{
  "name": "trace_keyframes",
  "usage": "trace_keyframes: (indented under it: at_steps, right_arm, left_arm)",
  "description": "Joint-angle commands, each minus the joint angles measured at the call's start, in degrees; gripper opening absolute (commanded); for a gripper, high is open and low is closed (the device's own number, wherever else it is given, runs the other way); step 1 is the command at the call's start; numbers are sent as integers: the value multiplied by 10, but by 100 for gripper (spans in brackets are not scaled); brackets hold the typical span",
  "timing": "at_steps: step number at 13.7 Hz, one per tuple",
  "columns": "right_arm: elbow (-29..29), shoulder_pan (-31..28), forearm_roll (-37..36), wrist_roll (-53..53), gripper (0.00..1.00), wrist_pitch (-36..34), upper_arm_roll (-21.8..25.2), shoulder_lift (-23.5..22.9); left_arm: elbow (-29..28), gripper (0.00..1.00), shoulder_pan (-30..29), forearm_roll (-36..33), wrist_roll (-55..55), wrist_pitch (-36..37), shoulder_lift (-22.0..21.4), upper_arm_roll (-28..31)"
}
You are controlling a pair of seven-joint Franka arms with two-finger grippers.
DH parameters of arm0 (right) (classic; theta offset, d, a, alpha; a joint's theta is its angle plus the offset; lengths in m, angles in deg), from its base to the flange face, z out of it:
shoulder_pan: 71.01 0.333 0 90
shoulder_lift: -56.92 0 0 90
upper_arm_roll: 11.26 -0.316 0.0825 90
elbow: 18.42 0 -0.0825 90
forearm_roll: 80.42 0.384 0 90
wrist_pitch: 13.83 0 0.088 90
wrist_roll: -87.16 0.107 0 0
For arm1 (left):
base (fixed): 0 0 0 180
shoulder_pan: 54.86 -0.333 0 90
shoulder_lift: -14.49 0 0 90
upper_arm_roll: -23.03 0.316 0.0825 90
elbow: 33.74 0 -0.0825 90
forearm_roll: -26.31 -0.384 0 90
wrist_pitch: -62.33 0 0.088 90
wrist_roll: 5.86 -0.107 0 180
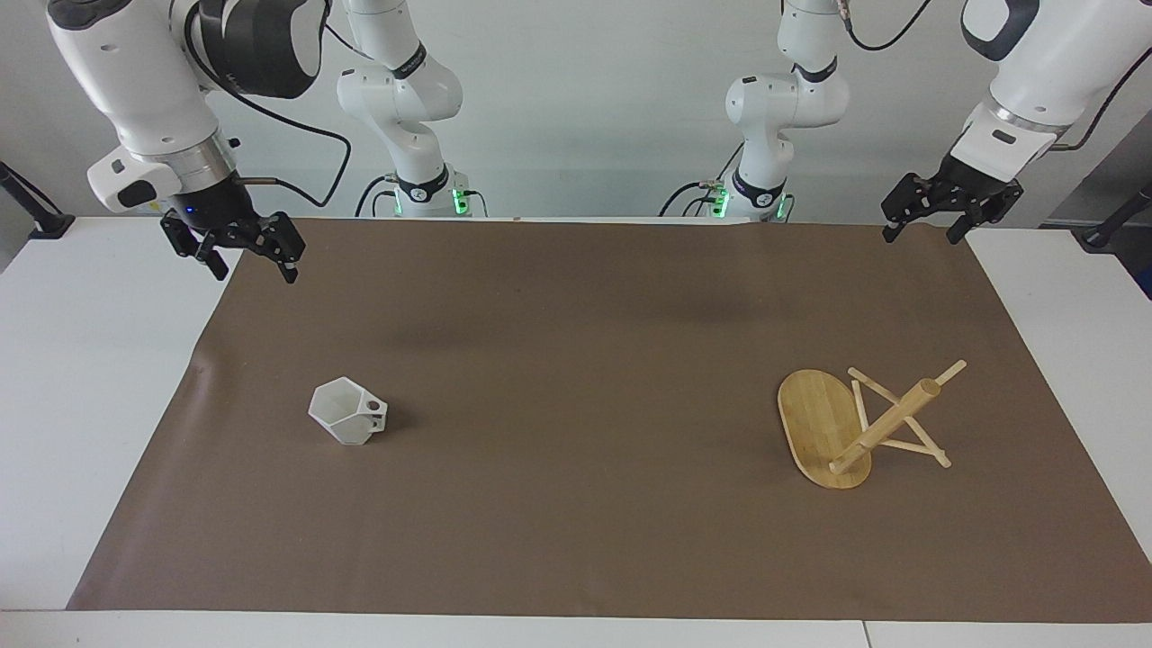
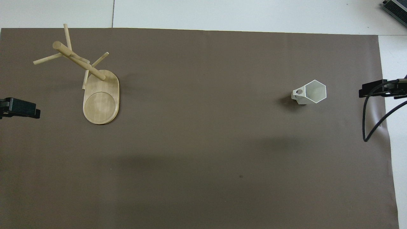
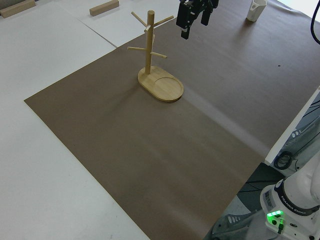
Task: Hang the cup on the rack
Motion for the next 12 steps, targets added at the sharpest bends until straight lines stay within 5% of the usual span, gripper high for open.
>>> trace_keyframes:
  at_steps: [1, 12]
  right_arm:
    - [65, -6, 0, 6, 100, 75, -3, 7]
    - [105, -1, 0, 7, 100, 251, -3, -110]
  left_arm:
    - [-10, 100, -7, -12, 5, -4, -6, -6]
    - [-10, 100, -7, -12, 5, -4, -6, -6]
